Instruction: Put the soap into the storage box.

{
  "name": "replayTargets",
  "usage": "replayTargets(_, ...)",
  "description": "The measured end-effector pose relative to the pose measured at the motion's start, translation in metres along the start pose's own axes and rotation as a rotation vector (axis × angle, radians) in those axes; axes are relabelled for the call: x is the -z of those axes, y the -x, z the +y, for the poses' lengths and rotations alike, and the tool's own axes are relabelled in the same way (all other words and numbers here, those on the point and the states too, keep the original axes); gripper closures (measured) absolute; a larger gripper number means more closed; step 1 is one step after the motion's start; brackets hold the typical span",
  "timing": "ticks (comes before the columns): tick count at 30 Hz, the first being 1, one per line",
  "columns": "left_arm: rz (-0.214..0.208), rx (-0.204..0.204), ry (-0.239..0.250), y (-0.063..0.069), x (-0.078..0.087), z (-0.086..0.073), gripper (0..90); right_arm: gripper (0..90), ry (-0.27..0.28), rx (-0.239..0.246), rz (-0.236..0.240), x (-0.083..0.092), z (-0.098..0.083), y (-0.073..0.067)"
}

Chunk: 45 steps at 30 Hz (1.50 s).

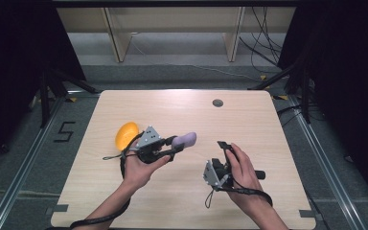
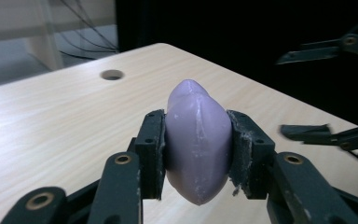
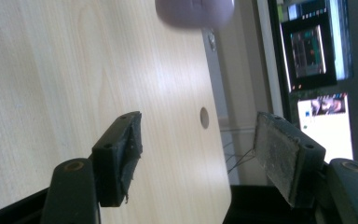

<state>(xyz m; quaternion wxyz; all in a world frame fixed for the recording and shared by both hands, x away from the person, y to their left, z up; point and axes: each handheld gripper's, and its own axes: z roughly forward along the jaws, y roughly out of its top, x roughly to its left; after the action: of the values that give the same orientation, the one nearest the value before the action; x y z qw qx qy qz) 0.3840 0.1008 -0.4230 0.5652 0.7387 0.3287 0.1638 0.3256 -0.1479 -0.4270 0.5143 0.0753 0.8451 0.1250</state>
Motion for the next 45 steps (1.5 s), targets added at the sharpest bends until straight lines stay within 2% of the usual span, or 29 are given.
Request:
replayTargets(1, 0.000, 0.000, 0.000, 0.000, 0.000, 0.000, 59.0, 33.9, 0.000, 0.000, 0.000, 0.000, 0.000, 0.000)
replayTargets(3, 0.029, 0.002, 0.023, -0.002, 0.002, -0.001, 59.0, 34.1, 0.002, -0.023, 0.007, 0.001, -0.006, 0.001)
replayTargets(5, 0.090, 0.015, 0.053, -0.002, 0.006, -0.002, 59.0, 34.0, -0.010, -0.054, 0.008, 0.003, -0.011, 0.002)
replayTargets(6, 0.128, 0.017, 0.063, -0.001, 0.008, -0.004, 59.0, 34.0, -0.009, -0.048, 0.010, 0.003, -0.014, 0.003)
replayTargets(7, 0.158, 0.015, 0.083, -0.001, 0.010, -0.005, 59.0, 34.0, -0.020, -0.085, 0.012, 0.004, -0.015, 0.001)
replayTargets(8, 0.188, 0.020, 0.097, 0.000, 0.013, -0.007, 59.0, 34.0, -0.014, -0.066, 0.011, 0.004, -0.018, 0.003)
replayTargets(10, 0.230, 0.019, 0.121, 0.000, 0.016, -0.012, 59.0, 34.0, -0.009, -0.065, 0.010, 0.005, -0.022, 0.004)
replayTargets(11, 0.253, 0.010, 0.133, 0.000, 0.017, -0.015, 59.0, 34.0, -0.021, -0.102, 0.020, 0.007, -0.024, 0.002)
replayTargets(12, 0.279, -0.004, 0.140, 0.000, 0.019, -0.018, 59.0, 34.0, -0.025, -0.119, 0.021, 0.007, -0.025, 0.001)
replayTargets(14, 0.315, -0.010, 0.157, 0.000, 0.021, -0.022, 59.0, 34.1, -0.024, -0.114, 0.022, 0.007, -0.026, 0.002)
replayTargets(19, 0.388, -0.037, 0.179, -0.004, 0.027, -0.029, 59.0, 34.1, -0.021, -0.130, 0.034, 0.006, -0.029, 0.003)
replayTargets(20, 0.394, -0.015, 0.179, -0.004, 0.028, -0.032, 59.0, 34.1, -0.023, -0.135, 0.036, 0.006, -0.029, 0.003)
replayTargets(21, 0.402, -0.012, 0.184, -0.006, 0.028, -0.033, 59.0, 34.1, -0.023, -0.141, 0.034, 0.005, -0.029, 0.003)
replayTargets(22, 0.414, -0.007, 0.185, -0.007, 0.029, -0.035, 59.0, 34.1, -0.018, -0.126, 0.033, 0.004, -0.029, 0.003)
replayTargets(24, 0.439, 0.002, 0.190, -0.010, 0.032, -0.038, 59.0, 34.1, -0.028, -0.141, 0.030, 0.004, -0.029, 0.002)
replayTargets(25, 0.448, 0.005, 0.196, -0.012, 0.033, -0.039, 59.0, 34.1, -0.021, -0.119, 0.031, 0.004, -0.030, 0.003)
replayTargets(27, 0.470, 0.013, 0.202, -0.016, 0.036, -0.040, 59.0, 34.2, -0.023, -0.115, 0.034, 0.003, -0.030, 0.003)
replayTargets(31, 0.519, 0.018, 0.216, -0.026, 0.043, -0.042, 59.0, 34.2, -0.025, -0.120, 0.040, 0.002, -0.030, 0.003)
replayTargets(32, 0.553, 0.019, 0.222, -0.032, 0.046, -0.043, 59.0, 34.3, -0.024, -0.115, 0.040, 0.002, -0.030, 0.003)
replayTargets(33, 0.553, 0.019, 0.222, -0.032, 0.046, -0.043, 59.0, 34.3, -0.024, -0.115, 0.040, 0.002, -0.030, 0.003)
replayTargets(37, 0.621, 0.025, 0.232, -0.045, 0.052, -0.047, 59.0, 34.2, -0.026, -0.116, 0.043, 0.002, -0.030, 0.003)
replayTargets(38, 0.633, 0.027, 0.232, -0.048, 0.053, -0.049, 59.0, 34.2, -0.035, -0.139, 0.042, 0.003, -0.030, 0.002)
replayTargets(42, 0.675, 0.033, 0.226, -0.060, 0.058, -0.054, 59.0, 34.2, -0.034, -0.149, 0.043, 0.003, -0.030, 0.002)
replayTargets(45, 0.706, 0.038, 0.225, -0.065, 0.060, -0.056, 59.0, 34.2, -0.037, -0.119, 0.041, 0.003, -0.030, 0.003)
